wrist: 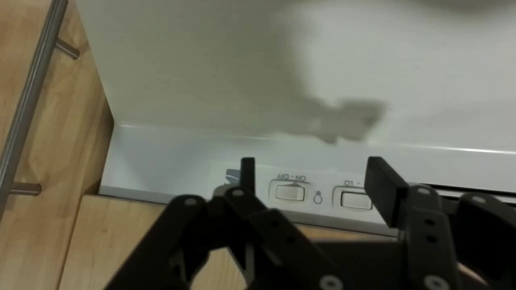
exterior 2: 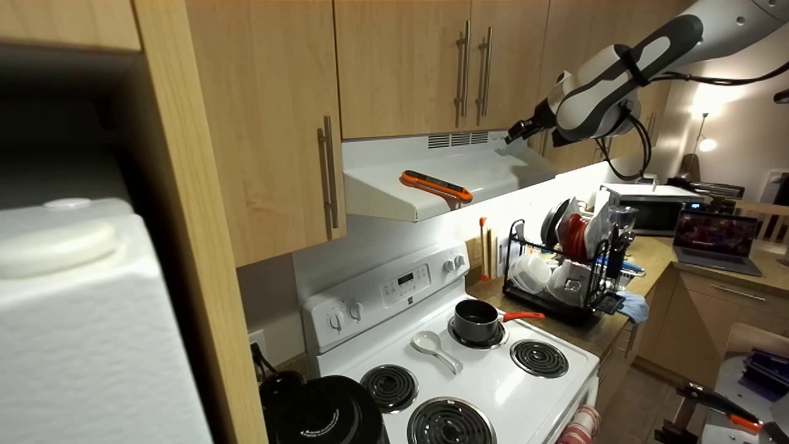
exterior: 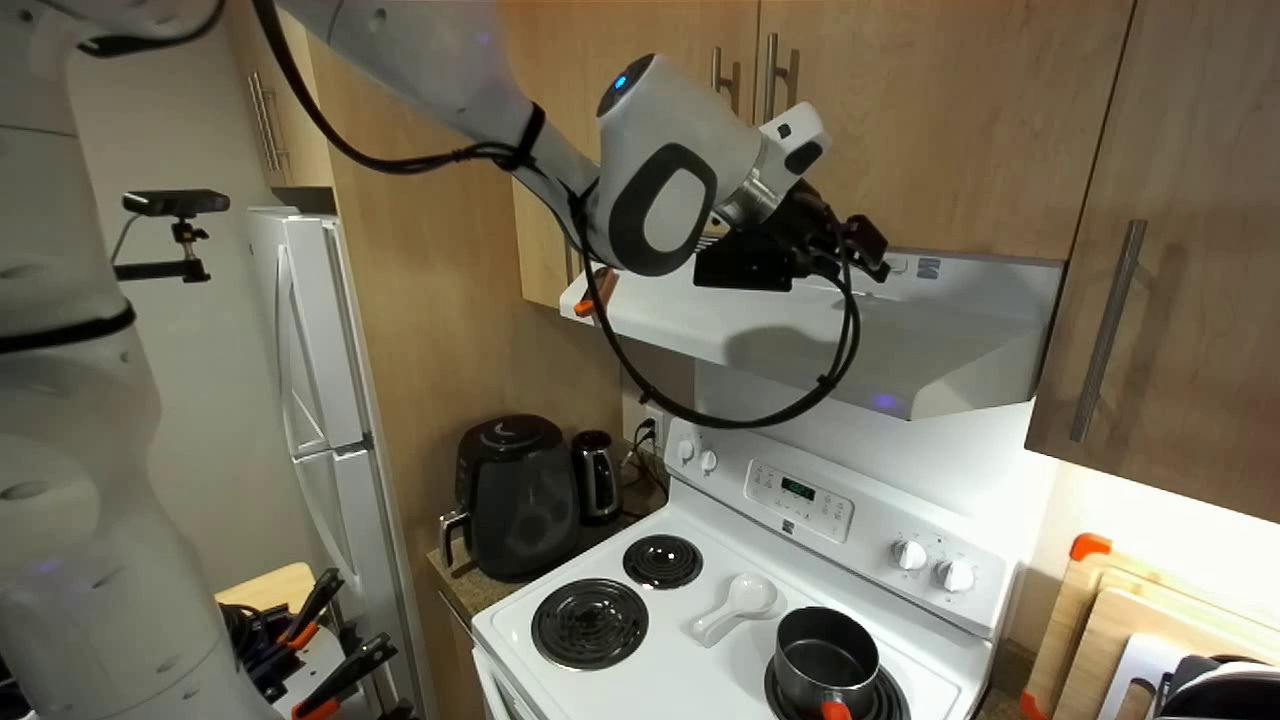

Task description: Flip the switch on the white object.

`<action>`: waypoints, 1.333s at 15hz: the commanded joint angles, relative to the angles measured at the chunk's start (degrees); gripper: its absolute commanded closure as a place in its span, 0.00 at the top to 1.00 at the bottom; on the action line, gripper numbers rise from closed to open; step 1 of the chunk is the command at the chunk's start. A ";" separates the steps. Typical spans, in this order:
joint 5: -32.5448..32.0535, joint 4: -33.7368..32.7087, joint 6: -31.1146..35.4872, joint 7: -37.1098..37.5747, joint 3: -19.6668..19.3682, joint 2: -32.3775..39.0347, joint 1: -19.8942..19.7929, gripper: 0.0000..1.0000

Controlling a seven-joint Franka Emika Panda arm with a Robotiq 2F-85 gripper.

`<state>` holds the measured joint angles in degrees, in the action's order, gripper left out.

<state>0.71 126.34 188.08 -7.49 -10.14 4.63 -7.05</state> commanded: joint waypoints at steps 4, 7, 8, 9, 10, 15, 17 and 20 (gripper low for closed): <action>0.57 -1.14 3.40 0.79 -3.19 2.13 2.07 0.22; 1.41 -1.31 4.53 0.31 -5.03 3.03 3.81 0.02; 1.68 -1.34 4.81 0.17 -5.68 3.32 4.50 0.01; 2.00 -1.34 5.15 0.04 -6.28 3.60 5.17 0.00; 2.41 -1.37 5.57 -0.07 -6.90 3.86 5.91 0.00; 5.03 -1.61 7.86 -0.65 -9.79 4.96 9.79 0.00; 6.11 -1.72 8.67 -0.81 -10.75 5.19 11.27 0.00; 6.94 -2.10 9.10 -1.05 -12.05 5.35 13.33 0.00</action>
<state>5.32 125.19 195.19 -7.45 -20.49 8.79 3.92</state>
